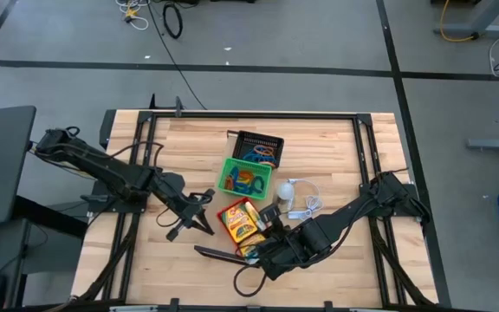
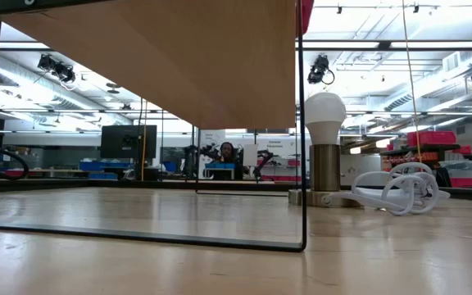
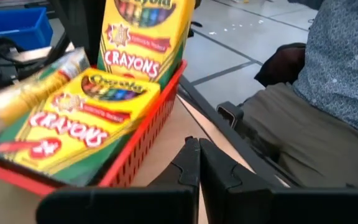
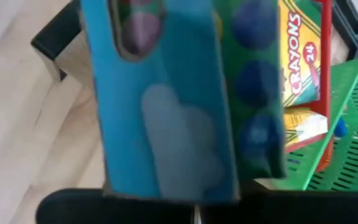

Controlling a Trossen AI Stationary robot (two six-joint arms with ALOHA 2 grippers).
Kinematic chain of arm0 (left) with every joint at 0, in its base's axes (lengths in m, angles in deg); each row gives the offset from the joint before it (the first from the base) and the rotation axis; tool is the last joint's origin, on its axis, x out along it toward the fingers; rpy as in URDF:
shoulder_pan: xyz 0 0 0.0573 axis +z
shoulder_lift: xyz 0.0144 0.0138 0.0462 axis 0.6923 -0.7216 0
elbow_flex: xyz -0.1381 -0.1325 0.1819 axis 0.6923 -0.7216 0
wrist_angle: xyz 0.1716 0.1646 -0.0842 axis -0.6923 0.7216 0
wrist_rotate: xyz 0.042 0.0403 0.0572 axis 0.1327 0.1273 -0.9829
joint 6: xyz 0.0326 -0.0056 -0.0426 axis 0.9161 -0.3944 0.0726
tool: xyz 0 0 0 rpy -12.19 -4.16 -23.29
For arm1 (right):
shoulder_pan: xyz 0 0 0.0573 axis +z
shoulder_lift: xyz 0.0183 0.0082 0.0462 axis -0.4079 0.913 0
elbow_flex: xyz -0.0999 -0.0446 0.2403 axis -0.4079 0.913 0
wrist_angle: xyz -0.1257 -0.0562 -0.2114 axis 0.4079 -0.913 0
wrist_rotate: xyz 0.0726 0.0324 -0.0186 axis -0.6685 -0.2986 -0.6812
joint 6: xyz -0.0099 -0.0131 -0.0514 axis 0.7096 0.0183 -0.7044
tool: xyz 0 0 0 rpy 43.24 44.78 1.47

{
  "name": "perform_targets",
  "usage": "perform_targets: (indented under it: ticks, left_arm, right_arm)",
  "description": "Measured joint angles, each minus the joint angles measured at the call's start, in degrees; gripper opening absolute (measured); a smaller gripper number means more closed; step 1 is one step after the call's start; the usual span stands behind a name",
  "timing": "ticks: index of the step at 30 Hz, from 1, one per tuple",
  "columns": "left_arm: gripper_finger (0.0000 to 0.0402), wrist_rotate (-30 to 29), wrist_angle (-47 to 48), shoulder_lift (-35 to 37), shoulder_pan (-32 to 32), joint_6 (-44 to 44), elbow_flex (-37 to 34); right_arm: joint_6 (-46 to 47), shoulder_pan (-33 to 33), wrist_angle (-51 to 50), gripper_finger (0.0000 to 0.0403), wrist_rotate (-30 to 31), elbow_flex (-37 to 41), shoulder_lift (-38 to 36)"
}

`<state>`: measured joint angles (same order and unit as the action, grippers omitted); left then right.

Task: Pick & Place Office Desk Supplies
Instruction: Put the red bin on the shelf

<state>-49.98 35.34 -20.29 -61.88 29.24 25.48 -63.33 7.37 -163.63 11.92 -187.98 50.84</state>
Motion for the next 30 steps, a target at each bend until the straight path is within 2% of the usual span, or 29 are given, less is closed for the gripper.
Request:
perform_targets:
  ticks: [11, 17, 21, 26, 30]
  left_arm:
    - [0.0002, -0.22, 1.29, 0.04, 0.04, 1.66, 1.85]
    - [0.0002, -1.90, 1.41, 0.28, 0.04, 3.04, 1.85]
    - [0.0002, -1.92, 1.62, 0.53, 0.11, 3.63, 1.85]
    - [0.0002, -1.92, 1.45, 0.63, 0.11, 3.86, 1.85]
    - [0.0002, -1.92, 1.41, 0.63, 0.11, 3.91, 1.85]
  right_arm:
    - [0.80, 1.05, 0.86, 0.0000, 3.64, 0.05, -0.96]
    - [5.05, 2.68, 0.73, 0.0000, 3.41, 0.05, -2.04]
    - [10.24, 4.08, -0.04, 0.0000, -0.11, 0.05, -3.26]
    - [17.14, 5.31, -0.99, 0.0000, -10.87, 0.08, -3.70]
    - [18.82, 5.41, 0.68, 0.0000, -10.76, 2.20, -3.31]
